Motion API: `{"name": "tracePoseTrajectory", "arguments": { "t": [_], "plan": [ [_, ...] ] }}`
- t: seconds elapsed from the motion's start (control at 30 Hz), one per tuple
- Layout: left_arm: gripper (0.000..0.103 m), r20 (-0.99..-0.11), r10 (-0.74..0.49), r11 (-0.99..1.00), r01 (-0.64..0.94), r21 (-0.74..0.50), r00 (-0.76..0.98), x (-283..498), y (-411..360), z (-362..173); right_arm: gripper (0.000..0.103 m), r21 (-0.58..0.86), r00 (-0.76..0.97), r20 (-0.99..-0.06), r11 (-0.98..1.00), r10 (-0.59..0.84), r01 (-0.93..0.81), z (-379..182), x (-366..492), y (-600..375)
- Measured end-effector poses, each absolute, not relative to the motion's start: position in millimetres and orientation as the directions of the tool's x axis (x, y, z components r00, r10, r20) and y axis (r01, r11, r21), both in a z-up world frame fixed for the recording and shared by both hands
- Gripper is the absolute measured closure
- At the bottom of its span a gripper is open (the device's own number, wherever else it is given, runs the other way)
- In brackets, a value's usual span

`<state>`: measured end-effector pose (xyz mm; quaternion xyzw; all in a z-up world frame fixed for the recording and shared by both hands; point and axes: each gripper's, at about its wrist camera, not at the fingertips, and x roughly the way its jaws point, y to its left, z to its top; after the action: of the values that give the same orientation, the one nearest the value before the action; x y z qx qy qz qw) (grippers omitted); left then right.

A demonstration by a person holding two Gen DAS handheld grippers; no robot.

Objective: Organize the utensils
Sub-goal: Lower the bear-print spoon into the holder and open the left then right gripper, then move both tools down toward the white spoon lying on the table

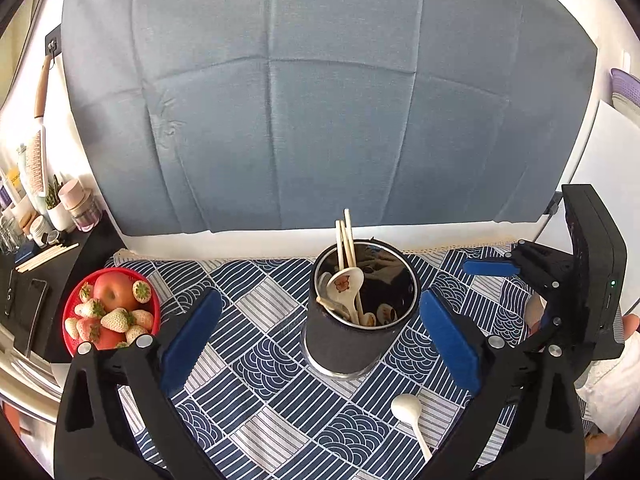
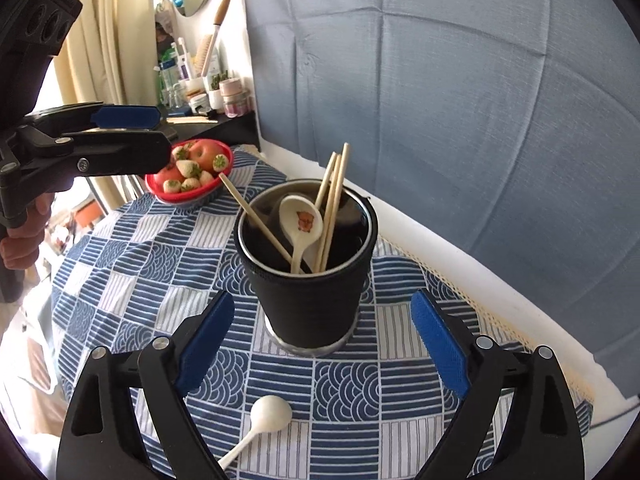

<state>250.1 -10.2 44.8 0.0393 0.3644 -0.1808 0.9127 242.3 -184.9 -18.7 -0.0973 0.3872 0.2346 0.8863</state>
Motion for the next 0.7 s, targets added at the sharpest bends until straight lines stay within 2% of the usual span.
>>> {"name": "tracePoseTrajectory", "arguments": {
  "t": [0.23,0.7],
  "plan": [
    [0.006,-0.705,-0.337,0.913,0.399,-0.084,0.623,242.1,1.2,23.3,0.017,0.022,0.548,-0.797,0.918,0.255,-0.395,-51.9,219.6,-189.8],
    [0.006,-0.706,-0.36,0.894,0.442,-0.073,0.611,230.9,16.9,-8.3,0.017,-0.003,0.438,-0.885,0.938,0.158,-0.346,-119.8,190.2,-163.2]
  ]
}}
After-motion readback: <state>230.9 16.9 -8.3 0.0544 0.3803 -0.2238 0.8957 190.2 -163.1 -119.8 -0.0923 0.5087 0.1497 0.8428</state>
